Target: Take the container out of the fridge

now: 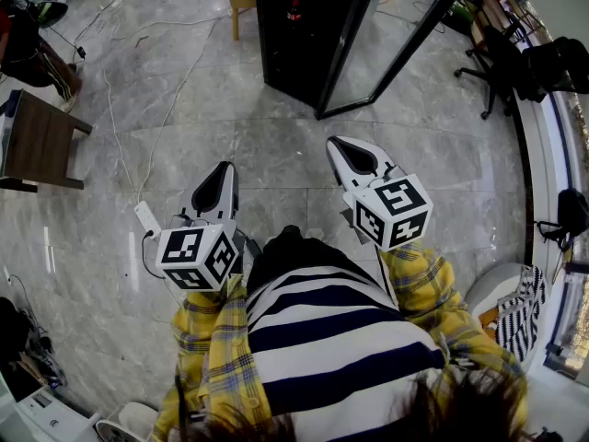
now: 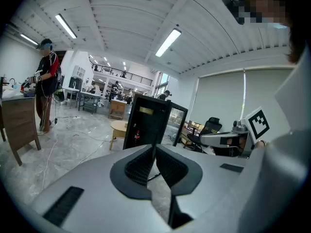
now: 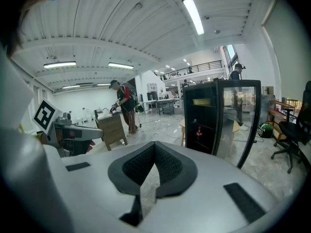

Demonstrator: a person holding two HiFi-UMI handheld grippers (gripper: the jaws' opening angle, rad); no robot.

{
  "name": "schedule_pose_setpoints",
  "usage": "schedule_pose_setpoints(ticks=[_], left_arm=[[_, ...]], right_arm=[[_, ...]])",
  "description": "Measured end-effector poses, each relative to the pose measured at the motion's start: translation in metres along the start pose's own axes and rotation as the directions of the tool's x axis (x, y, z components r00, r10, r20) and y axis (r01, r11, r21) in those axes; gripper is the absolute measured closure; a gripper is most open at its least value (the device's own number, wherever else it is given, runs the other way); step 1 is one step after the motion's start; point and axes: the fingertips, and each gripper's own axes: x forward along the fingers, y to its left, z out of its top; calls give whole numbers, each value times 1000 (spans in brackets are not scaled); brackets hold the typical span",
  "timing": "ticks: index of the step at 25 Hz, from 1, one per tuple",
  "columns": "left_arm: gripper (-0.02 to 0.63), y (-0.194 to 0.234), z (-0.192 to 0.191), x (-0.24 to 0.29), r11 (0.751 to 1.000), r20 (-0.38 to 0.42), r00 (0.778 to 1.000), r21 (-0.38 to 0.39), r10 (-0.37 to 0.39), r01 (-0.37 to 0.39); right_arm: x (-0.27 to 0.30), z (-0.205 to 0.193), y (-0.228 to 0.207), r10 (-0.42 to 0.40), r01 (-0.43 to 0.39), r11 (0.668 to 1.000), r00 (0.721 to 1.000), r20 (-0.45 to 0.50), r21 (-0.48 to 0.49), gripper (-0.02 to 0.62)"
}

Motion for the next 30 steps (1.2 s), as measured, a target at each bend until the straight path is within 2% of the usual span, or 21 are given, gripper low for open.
schedule_pose_setpoints(ticks=[6, 16, 24, 30], left_arm=[[571, -3, -2, 1, 1000, 3, 1000, 0, 12, -12], [571, -6, -6, 15, 999, -13, 999, -6, 50, -50], [571, -14, -2, 34, 996, -14, 997, 39, 75, -74], [571, -10, 1, 42, 995, -12, 995, 28, 97, -96]], right_arm=[[2, 0, -6, 14, -14, 1000, 1000, 13, 13, 568], [12, -10, -26, 55, -55, 998, 998, -30, 9, 568], [27, -8, -44, 96, -97, 995, 995, -36, -16, 568], [39, -8, -52, 123, -125, 992, 991, -55, -26, 568]])
